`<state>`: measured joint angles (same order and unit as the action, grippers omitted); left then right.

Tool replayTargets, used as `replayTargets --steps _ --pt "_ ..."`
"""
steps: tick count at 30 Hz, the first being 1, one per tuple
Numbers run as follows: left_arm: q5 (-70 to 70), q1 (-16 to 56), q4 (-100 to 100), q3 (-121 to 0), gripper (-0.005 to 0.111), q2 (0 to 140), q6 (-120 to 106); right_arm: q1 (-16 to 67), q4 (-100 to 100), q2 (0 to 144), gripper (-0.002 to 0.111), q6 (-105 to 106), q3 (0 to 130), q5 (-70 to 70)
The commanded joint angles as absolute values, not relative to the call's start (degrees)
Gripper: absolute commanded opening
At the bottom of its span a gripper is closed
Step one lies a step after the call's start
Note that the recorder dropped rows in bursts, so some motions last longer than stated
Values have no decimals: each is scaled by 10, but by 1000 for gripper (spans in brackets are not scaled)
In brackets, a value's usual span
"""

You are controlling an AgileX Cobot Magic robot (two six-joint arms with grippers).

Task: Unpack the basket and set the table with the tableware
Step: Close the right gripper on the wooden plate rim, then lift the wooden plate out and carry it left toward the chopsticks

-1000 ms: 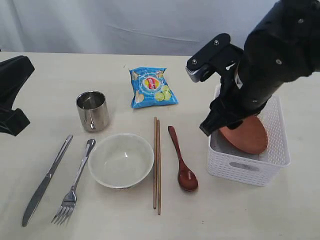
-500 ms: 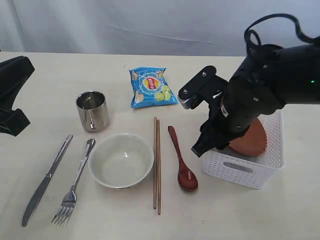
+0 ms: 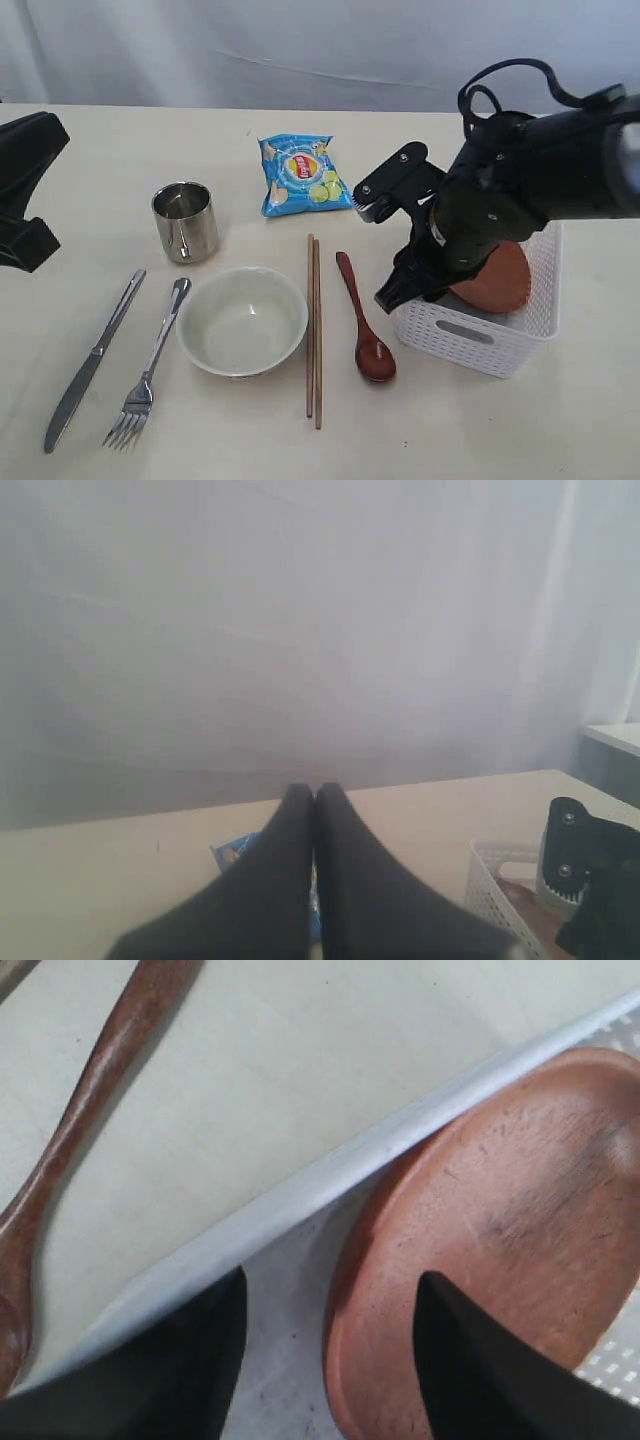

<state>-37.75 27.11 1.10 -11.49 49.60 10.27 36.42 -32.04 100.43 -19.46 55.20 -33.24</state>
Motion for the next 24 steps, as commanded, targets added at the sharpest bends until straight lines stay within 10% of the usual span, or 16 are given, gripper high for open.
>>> replayTargets --steps 1,19,24 --pt "-379 272 13 -111 0 493 101 361 -402 1022 50 -295 552 -320" --pt "-379 272 13 -111 0 493 101 361 -457 1057 48 -368 552 -348" --pt "-379 272 13 -111 0 493 101 361 -470 1056 24 -377 552 -393"
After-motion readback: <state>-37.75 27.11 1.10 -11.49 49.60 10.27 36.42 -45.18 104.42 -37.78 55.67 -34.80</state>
